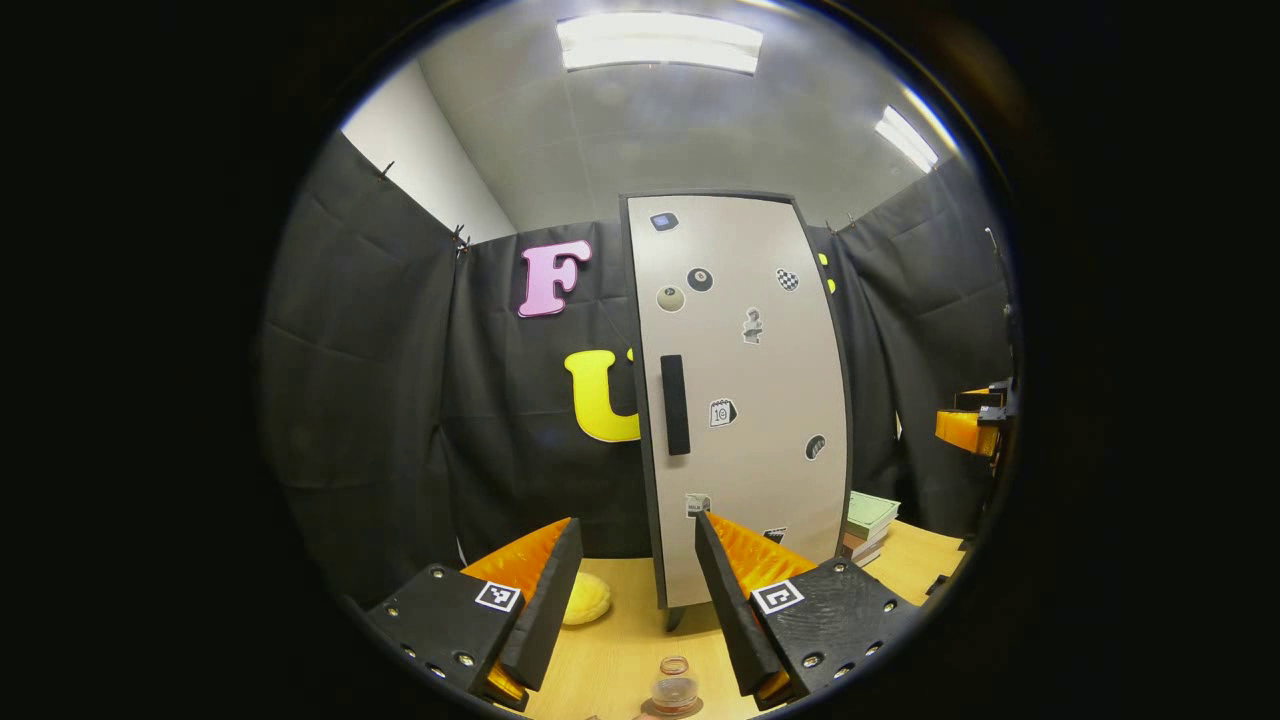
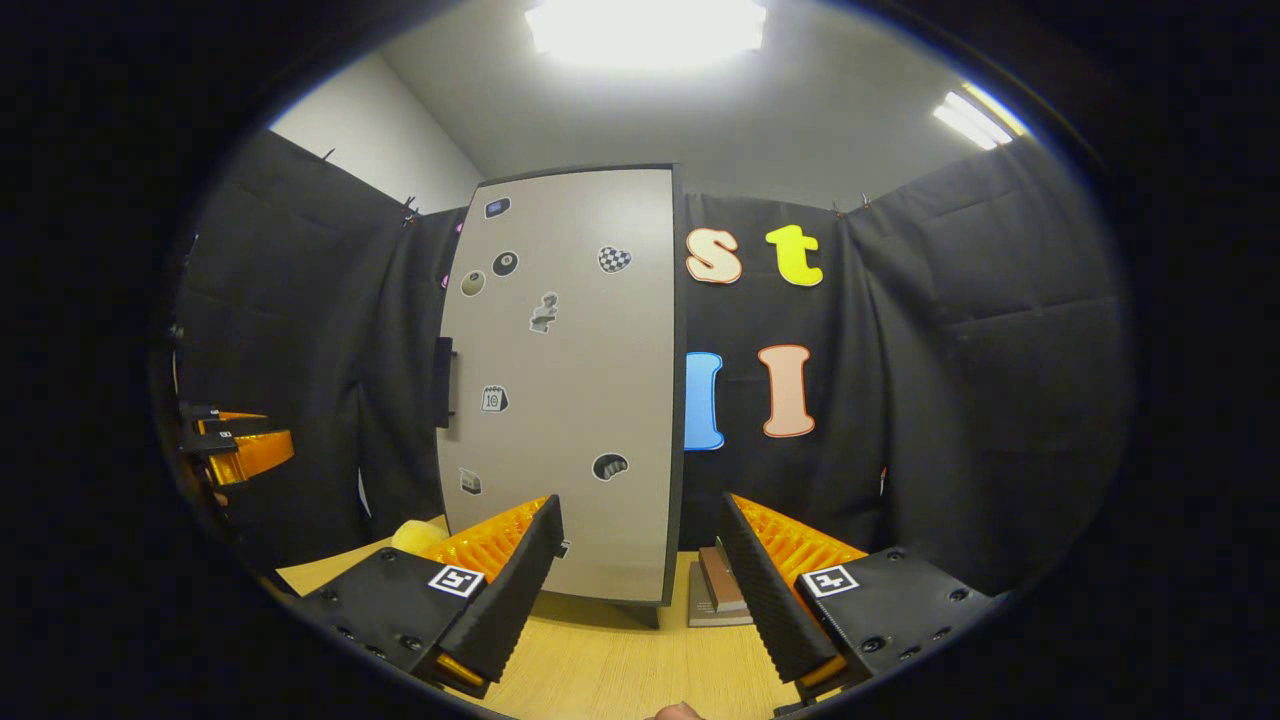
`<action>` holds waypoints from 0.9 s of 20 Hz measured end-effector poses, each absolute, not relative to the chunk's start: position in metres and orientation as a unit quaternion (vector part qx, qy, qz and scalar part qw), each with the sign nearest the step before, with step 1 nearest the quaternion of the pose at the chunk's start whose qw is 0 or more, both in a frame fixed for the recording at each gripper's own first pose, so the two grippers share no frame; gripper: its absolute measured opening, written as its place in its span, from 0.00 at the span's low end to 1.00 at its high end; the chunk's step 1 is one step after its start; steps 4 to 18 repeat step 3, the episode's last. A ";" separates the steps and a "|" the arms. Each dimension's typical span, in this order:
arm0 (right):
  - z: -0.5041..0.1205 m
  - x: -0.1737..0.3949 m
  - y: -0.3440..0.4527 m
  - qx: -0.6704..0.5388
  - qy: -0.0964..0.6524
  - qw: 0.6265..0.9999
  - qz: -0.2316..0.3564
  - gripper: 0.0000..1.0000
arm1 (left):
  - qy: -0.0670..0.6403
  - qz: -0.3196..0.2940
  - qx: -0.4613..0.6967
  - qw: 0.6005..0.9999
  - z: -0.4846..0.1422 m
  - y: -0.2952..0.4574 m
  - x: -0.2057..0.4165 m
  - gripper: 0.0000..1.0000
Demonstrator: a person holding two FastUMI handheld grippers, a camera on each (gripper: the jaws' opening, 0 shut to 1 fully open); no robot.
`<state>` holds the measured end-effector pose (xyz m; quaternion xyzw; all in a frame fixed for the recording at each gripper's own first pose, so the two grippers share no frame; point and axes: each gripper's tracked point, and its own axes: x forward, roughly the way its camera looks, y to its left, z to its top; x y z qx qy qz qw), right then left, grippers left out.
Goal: Open the cabinet door with the right hand, grasp the bottle in the cabinet with the left hand and place it on the coaster, then close the cabinet door with the right hand.
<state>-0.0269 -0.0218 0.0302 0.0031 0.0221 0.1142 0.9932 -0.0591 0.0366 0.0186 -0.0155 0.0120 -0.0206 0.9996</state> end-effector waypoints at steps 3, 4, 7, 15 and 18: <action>0.032 -0.028 -0.019 0.002 0.022 0.993 0.119 0.99 | 0.012 -0.015 -0.014 1.000 0.019 0.037 -0.058 0.66; 0.032 -0.028 -0.019 0.002 0.022 0.993 0.119 0.99 | 0.012 -0.015 -0.014 1.000 0.019 0.037 -0.058 0.66; 0.032 -0.028 -0.019 0.002 0.022 0.993 0.119 0.99 | 0.012 -0.015 -0.014 1.000 0.019 0.037 -0.058 0.66; 0.032 -0.028 -0.019 0.002 0.022 0.993 0.119 0.99 | 0.012 -0.015 -0.014 1.000 0.019 0.037 -0.058 0.66; 0.032 -0.028 -0.019 0.002 0.022 0.993 0.119 0.99 | 0.012 -0.015 -0.014 1.000 0.019 0.037 -0.058 0.66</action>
